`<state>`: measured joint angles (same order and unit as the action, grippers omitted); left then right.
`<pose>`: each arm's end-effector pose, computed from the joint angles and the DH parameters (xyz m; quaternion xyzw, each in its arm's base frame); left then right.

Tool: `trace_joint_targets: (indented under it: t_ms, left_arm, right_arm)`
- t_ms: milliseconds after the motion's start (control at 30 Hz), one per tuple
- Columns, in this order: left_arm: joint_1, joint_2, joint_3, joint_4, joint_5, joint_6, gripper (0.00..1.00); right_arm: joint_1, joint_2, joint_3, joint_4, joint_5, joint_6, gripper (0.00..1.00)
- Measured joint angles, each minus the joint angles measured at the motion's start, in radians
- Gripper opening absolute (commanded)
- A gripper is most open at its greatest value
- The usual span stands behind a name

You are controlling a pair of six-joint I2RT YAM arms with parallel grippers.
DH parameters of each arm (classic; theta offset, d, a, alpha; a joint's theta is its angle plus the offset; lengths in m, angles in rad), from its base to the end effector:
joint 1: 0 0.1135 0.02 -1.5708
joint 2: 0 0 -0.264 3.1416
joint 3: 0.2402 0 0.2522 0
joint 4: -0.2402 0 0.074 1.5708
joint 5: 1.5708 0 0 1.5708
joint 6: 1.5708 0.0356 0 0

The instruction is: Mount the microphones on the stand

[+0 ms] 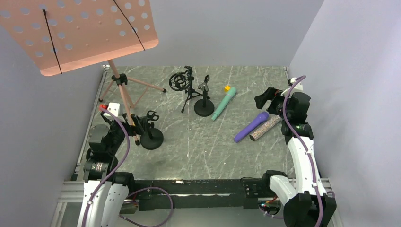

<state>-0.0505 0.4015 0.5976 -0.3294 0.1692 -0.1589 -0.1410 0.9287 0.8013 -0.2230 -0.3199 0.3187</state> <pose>0.1132 -0.0117 0.3087 0.0149 0.7519 -0.1318 0.6459 0.2132 -0.0190 0.3163 0.0955 0.8086 0.1802 0.5519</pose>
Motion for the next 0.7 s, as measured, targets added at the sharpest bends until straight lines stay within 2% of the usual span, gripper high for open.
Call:
trace_joint_targets:
  t_ms: [167, 333, 433, 600, 700]
  left_arm:
    - [-0.003, 0.005, 0.007, -0.009, 0.044, -0.031, 0.99]
    - [-0.003, 0.030, 0.077, -0.090, 0.100, -0.094, 0.99]
    - [-0.003, 0.053, 0.138, -0.148, 0.130, -0.126, 0.99]
    - [-0.003, 0.134, 0.253, -0.260, 0.180, -0.152, 0.99]
    - [-0.003, 0.203, 0.312, -0.328, 0.194, -0.148, 0.99]
  right_arm:
    - [0.000, -0.008, 0.000, 0.002, -0.005, -0.001, 1.00]
    - [0.000, -0.010, -0.001, 0.016, -0.056, -0.019, 1.00]
    - [0.000, -0.016, -0.016, 0.051, -0.170, -0.090, 1.00]
    - [0.012, -0.020, -0.038, 0.046, -0.514, -0.340, 1.00]
    - [0.021, -0.020, -0.040, 0.017, -0.625, -0.450, 1.00]
